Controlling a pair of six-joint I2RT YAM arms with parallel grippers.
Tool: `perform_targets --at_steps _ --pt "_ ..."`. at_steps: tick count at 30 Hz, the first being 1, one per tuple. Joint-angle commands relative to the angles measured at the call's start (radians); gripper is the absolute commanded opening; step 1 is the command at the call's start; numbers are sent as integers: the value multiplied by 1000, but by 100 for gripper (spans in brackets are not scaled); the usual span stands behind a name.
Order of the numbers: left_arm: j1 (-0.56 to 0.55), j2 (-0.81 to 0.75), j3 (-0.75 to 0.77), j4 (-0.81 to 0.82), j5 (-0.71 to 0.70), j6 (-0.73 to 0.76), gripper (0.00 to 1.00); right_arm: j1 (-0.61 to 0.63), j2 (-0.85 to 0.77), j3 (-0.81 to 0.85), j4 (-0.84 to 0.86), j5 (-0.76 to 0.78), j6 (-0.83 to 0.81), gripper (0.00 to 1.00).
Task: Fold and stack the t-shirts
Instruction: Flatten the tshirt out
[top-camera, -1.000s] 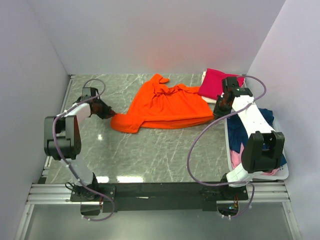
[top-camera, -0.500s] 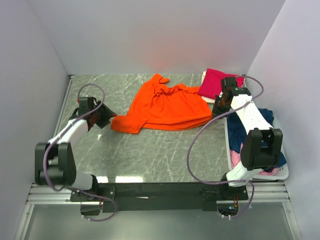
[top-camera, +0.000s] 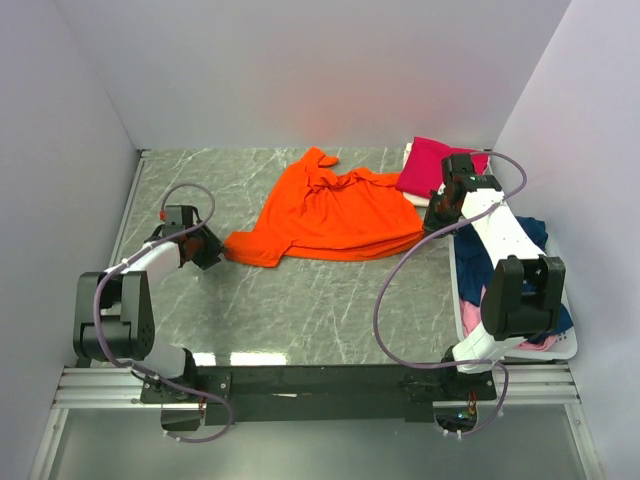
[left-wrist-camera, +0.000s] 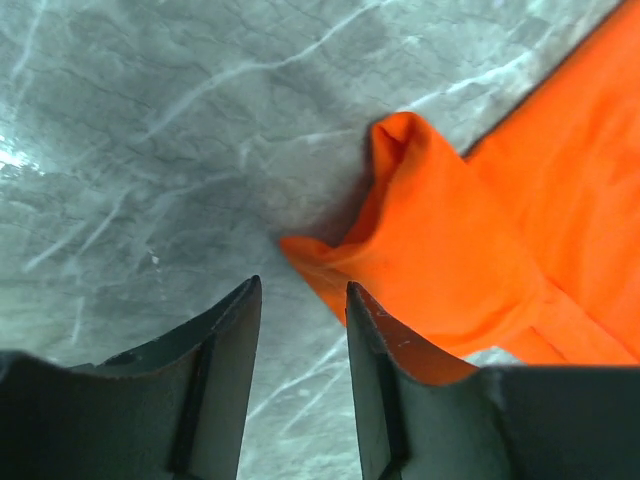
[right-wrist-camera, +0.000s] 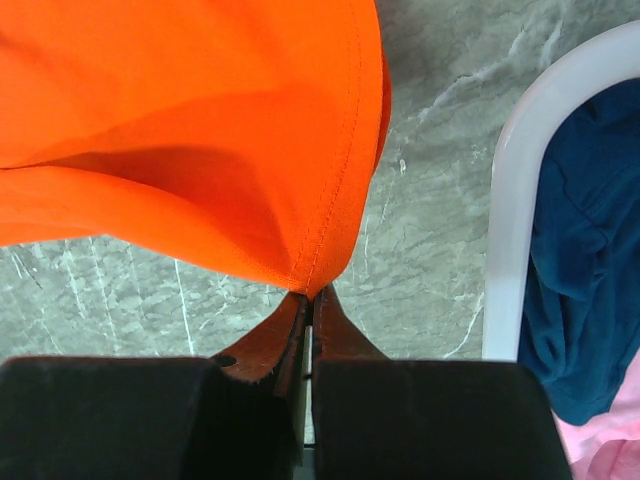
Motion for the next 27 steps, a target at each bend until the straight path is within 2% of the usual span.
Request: perform_targets --at_steps 1,17,27 --pt "-2 6 35 -1 -32 51 44 -8 -15 17 18 -3 -7 0" --pt "-2 151 94 25 -15 80 40 -8 14 33 13 -11 -2 0" --pt "-15 181 107 113 86 106 37 -10 28 48 13 -14 6 0"
